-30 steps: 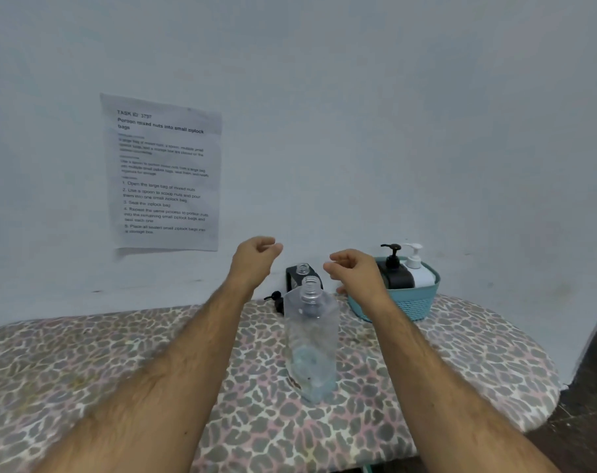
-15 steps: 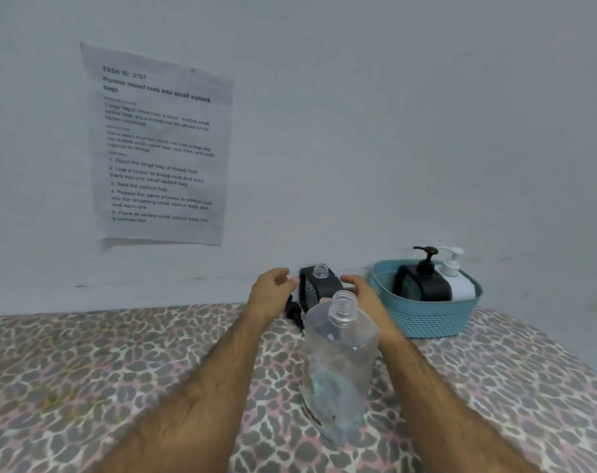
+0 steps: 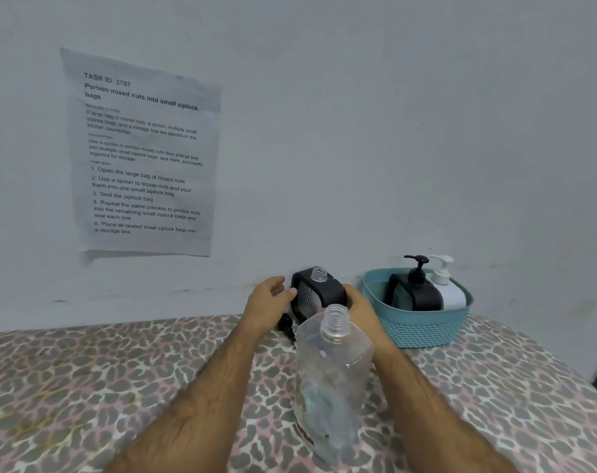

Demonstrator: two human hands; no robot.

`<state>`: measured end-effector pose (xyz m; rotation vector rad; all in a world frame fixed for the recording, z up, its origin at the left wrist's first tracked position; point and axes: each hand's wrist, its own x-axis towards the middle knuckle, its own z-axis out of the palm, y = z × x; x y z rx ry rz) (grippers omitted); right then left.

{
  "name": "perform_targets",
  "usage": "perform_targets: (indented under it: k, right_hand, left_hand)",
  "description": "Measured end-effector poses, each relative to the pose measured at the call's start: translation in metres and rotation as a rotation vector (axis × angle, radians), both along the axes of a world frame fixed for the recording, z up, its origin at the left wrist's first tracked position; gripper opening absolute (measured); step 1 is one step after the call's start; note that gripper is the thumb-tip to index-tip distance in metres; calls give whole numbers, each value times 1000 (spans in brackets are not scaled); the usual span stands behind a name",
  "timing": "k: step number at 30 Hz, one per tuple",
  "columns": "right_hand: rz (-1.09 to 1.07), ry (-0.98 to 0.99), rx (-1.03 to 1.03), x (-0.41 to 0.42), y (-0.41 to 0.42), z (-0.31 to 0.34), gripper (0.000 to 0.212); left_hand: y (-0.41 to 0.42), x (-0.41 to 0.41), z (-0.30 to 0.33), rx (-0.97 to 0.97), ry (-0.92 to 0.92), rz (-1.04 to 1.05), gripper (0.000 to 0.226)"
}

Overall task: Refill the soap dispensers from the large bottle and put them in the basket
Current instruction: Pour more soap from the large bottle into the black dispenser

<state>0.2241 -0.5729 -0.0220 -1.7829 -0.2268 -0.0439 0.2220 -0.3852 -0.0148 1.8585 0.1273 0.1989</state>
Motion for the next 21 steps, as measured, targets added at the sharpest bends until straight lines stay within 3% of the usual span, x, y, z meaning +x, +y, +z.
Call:
perform_targets:
  k: [7,21]
  right_hand:
    - [55,-99,71,-19,-11,66,46]
    - [142,-329,65,-93,6,179,45]
  left_hand:
    - [3,-23,49,-46,-137,-28,61]
    - [28,-112,152,-90,-395,-114,67]
